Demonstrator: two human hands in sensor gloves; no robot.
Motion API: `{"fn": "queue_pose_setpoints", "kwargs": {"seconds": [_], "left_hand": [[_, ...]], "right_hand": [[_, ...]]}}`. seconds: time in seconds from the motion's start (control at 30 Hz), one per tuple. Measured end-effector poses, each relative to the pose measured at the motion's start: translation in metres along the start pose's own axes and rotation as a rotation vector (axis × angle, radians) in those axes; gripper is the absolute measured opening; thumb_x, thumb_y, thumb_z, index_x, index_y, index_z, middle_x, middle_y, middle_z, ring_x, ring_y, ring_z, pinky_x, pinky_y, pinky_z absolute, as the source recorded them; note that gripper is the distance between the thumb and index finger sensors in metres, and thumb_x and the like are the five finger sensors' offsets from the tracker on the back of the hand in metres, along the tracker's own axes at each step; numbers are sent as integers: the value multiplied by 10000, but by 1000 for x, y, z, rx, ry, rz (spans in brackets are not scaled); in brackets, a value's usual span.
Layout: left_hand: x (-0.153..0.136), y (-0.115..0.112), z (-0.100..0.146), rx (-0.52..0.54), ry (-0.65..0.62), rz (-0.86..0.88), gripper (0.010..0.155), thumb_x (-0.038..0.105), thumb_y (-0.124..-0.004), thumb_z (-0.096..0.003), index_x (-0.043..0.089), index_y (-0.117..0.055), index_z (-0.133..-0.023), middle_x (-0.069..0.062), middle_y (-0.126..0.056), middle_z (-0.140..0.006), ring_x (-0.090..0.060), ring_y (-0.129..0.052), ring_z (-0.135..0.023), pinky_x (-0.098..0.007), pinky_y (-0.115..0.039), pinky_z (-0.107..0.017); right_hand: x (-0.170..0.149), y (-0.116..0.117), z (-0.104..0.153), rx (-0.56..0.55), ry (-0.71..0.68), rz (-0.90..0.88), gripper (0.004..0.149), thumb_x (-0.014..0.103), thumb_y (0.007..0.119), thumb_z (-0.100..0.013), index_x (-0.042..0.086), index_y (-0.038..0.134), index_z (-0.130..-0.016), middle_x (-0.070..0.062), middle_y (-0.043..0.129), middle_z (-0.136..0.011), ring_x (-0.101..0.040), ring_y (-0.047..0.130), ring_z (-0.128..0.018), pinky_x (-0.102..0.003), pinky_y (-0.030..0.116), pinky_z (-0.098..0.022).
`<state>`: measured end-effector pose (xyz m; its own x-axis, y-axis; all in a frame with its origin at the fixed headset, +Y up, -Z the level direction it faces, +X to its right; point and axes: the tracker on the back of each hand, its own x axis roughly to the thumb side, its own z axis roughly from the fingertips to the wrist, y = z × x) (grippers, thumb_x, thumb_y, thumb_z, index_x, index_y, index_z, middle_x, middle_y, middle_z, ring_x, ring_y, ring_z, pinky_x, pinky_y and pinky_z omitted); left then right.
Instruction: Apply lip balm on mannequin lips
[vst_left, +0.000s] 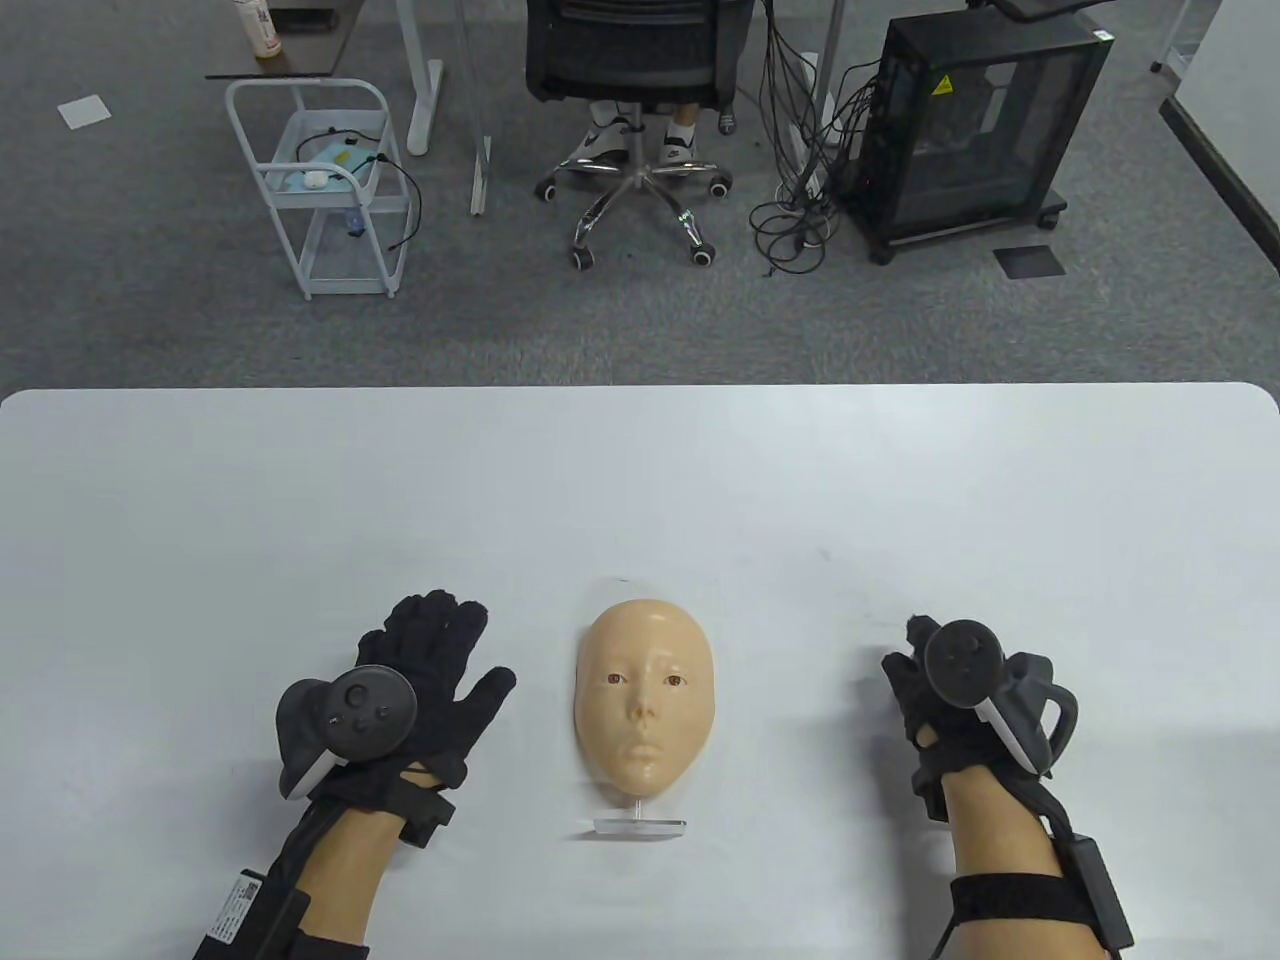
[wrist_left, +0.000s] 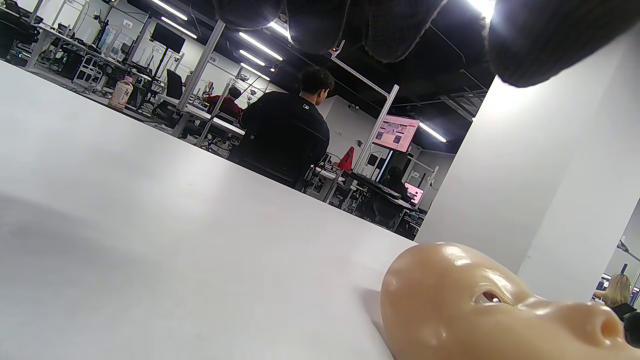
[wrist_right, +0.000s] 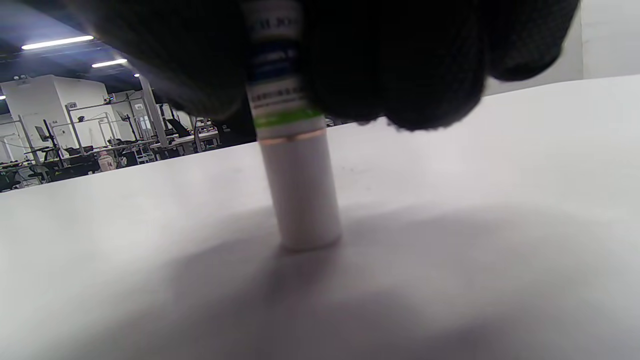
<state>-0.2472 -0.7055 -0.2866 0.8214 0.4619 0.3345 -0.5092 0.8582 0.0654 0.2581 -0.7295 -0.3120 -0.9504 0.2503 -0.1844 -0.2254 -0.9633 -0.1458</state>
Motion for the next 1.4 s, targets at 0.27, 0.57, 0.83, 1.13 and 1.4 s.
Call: {"fn": "queue_pose_setpoints", "kwargs": {"seconds": [0.27,0.57,0.83,1.13,1.4], "left_hand": [[-2,2,1,14,0,31,723,639,-785,-573,199,-573,-1105,-212,-502,-1173,-585,-471,-1067,-772,-407,-673],[3,-3,2,8,-41,74,715,634,-787,-573,192,-587,-1098,-210,-534,-1163,-582,-514,-1055,-768,-429,-670],[26,-13,6,19,-159,216,704,614,-797,-572,176,-598,-1085,-207,-647,-1115,-542,-699,-978,-730,-542,-651],[61,-34,13,-29,-362,456,667,578,-821,-565,170,-638,-1059,-160,-813,-1014,-431,-907,-812,-634,-696,-594],[68,-43,13,-50,-355,624,562,507,-906,-536,156,-789,-959,-89,-991,-799,-309,-1052,-559,-561,-816,-498]], "right_hand": [[5,-16,10,-112,-62,-154,553,450,969,-452,189,819,-916,-76,1007,-721,-309,1013,-546,-535,808,-521],[62,-33,38,-153,-308,-434,548,436,969,-449,208,811,-922,-57,1004,-775,-310,1028,-616,-514,825,-545],[131,-25,65,58,-440,-717,552,418,980,-447,204,805,-925,-58,993,-808,-316,1028,-657,-511,827,-564],[157,-2,93,164,-571,-977,561,412,992,-438,201,799,-921,-56,993,-819,-311,1039,-668,-501,842,-565],[152,3,94,209,-612,-1043,558,416,998,-433,194,804,-906,-54,1010,-804,-297,1066,-650,-480,875,-552]]}}
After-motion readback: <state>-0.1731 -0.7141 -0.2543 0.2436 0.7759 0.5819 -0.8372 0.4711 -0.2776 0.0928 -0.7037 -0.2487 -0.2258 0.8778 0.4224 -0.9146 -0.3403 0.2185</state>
